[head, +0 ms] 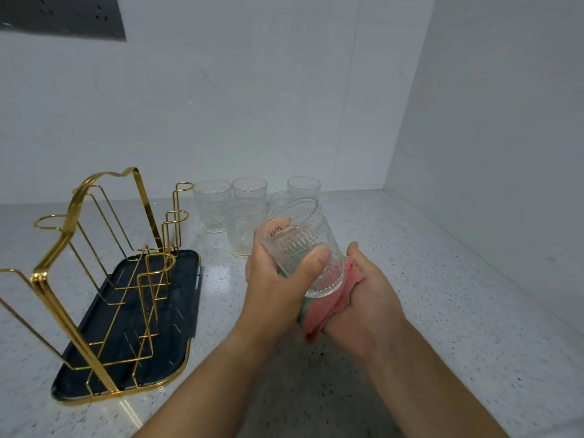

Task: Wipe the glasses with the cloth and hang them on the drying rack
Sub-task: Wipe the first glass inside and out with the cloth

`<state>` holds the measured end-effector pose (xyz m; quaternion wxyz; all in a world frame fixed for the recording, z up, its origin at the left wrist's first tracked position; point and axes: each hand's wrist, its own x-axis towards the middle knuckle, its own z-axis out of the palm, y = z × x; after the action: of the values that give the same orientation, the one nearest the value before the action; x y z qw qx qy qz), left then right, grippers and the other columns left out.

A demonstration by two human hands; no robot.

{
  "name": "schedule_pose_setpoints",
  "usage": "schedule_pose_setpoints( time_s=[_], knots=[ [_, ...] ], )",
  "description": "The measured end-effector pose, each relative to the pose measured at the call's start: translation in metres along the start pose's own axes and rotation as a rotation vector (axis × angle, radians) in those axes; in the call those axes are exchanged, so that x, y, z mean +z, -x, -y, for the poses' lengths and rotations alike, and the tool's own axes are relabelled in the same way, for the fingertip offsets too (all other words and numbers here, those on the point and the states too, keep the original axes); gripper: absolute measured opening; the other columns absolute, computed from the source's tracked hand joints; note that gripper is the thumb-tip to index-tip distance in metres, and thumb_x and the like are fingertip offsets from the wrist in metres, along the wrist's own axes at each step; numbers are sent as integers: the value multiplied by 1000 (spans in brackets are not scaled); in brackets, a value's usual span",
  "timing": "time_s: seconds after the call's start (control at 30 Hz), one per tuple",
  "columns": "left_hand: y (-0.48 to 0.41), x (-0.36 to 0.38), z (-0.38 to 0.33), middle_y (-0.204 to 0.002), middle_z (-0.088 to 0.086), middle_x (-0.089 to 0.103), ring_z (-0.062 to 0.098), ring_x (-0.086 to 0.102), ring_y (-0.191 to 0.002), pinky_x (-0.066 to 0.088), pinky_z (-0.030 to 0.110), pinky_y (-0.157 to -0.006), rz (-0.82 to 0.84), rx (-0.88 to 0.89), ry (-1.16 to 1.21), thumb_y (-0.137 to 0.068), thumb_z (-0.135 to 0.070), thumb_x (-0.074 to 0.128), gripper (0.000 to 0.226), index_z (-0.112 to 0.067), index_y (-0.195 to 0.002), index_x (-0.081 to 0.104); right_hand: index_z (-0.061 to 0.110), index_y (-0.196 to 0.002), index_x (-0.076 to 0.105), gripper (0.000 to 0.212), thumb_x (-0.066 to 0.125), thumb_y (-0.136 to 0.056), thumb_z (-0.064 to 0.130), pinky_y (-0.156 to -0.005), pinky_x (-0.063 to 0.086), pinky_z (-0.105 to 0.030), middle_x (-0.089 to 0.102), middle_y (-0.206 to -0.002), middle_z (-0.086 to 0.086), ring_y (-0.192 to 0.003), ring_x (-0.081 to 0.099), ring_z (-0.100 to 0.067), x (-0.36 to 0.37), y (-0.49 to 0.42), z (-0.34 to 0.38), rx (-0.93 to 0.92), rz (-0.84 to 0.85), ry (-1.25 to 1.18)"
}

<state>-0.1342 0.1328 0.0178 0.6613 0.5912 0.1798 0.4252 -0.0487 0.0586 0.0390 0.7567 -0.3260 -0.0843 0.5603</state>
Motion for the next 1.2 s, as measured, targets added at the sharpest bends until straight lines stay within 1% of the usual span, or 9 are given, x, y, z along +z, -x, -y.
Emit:
schedule_pose_setpoints(
  time_s=[0.17,0.23,0.3,0.47,0.7,0.8,0.93,1.03,1.2],
  knots=[
    [-4,-4,2,-115,-2,77,9,75,-105,58,18,-82,57,-10,-61,-75,-32,91,61,-29,-125,57,3,-129,67,80,28,-102,68,-114,43,-54,68,-130,-26,-126,62,-44,-10,-5,14,42,-144,205],
    [-4,-4,4,-119,-1,76,11,74,-109,59,23,-87,62,-6,-79,-74,-36,92,64,-30,-127,57,7,-128,69,81,27,-100,71,-83,59,-43,73,-118,-21,-96,73,-36,-14,-5,16,58,-168,288],
    [-4,-4,6,-119,-2,75,14,74,-111,60,28,-89,49,-9,-91,-72,-37,89,65,-33,-127,57,9,-125,70,82,25,-100,72,-56,56,-33,76,-100,-20,-72,73,-30,-20,-5,16,98,-187,366],
    [-4,-6,6,-115,-9,76,6,74,-107,59,23,-87,-36,7,-103,-70,-35,95,72,-32,-129,55,4,-130,65,74,36,-102,66,-104,52,-54,74,-119,-25,-110,72,-41,-33,-1,15,46,-235,474],
    [-1,-9,0,-117,-13,72,-3,70,-103,55,12,-83,-71,17,-152,-81,-23,87,60,-34,-130,54,-11,-129,59,48,63,-96,24,-85,59,-46,72,-111,-22,-100,71,-39,-48,14,17,-72,-353,537],
    [0,-10,0,-117,-14,72,-4,70,-104,56,14,-83,-68,4,-199,-81,-23,88,61,-33,-131,54,0,-111,73,20,58,-100,7,-74,63,-39,78,-104,-19,-95,76,-32,-49,23,16,-91,-313,660],
    [3,-9,-5,-116,-12,74,-3,71,-102,56,15,-82,-56,-20,-237,-81,-24,89,61,-30,-131,54,22,-103,75,9,67,-99,23,-72,61,-37,79,-98,-1,-92,77,-23,-52,24,17,-181,-345,1056],
    [5,-10,-10,-120,-10,74,-1,72,-105,56,18,-85,0,-54,-246,-82,-25,89,62,-29,-132,54,34,-104,68,8,67,-97,35,-81,49,-24,70,-110,8,-109,64,-12,-63,19,21,-322,-393,1504],
    [11,-8,-10,-121,-6,74,6,72,-111,57,29,-96,40,-79,-260,-80,-21,92,63,-26,-130,55,29,-117,69,20,66,-98,23,-98,48,-23,68,-115,19,-110,62,2,-52,26,19,-441,-287,1388]
  ],
)
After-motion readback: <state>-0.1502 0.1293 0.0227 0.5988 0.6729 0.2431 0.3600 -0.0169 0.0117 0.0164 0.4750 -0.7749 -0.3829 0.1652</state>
